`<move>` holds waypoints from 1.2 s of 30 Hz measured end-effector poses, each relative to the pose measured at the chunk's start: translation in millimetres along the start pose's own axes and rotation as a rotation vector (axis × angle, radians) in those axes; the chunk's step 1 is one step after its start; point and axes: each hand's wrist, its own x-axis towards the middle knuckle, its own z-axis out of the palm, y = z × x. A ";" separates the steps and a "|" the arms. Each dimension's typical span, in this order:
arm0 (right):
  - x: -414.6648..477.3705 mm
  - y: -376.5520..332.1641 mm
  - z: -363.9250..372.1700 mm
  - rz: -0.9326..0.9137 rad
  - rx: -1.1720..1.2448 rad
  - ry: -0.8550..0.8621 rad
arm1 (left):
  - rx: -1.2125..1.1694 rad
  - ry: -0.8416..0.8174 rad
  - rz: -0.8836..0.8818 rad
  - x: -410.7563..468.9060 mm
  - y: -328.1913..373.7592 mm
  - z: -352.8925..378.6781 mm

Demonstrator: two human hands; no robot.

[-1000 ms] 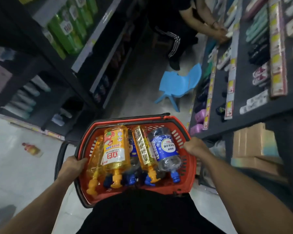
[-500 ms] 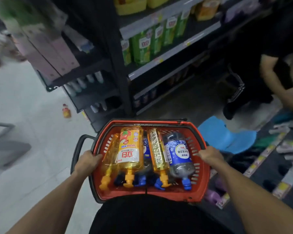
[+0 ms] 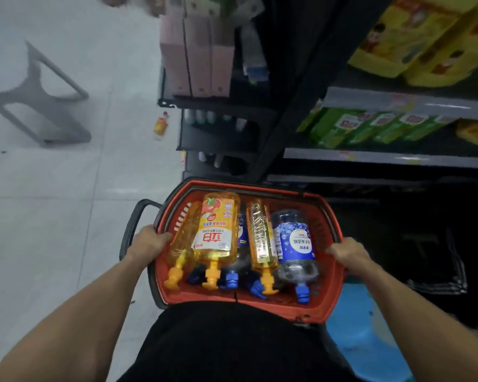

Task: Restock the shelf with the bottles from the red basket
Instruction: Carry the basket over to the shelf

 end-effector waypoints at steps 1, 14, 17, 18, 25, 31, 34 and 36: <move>10.8 -8.3 -8.4 -0.041 -0.028 -0.011 | -0.034 0.019 -0.042 -1.9 -5.0 5.8; 134.0 -125.4 -98.3 -0.665 -0.520 -0.194 | -0.552 0.307 -0.567 -183.2 -7.3 206.9; 132.2 -133.6 -84.3 -0.718 -0.658 -0.164 | -0.671 0.299 -0.663 -205.3 -21.2 250.9; 132.4 -132.6 -76.5 -0.730 -0.705 -0.163 | -0.716 0.298 -0.686 -211.3 -25.1 263.4; 161.8 -157.2 -6.7 -0.732 -1.074 -0.099 | -0.931 0.198 -0.890 -207.2 -78.0 366.9; 210.6 -188.7 59.1 -0.684 -1.158 -0.071 | -1.054 0.125 -0.967 -146.2 -107.2 424.3; 245.8 -201.1 97.1 -0.677 -1.135 -0.080 | -1.141 0.134 -0.967 -102.0 -124.3 447.5; 269.1 -209.1 123.8 -0.679 -1.097 -0.093 | -1.197 0.139 -0.961 -63.8 -160.5 490.9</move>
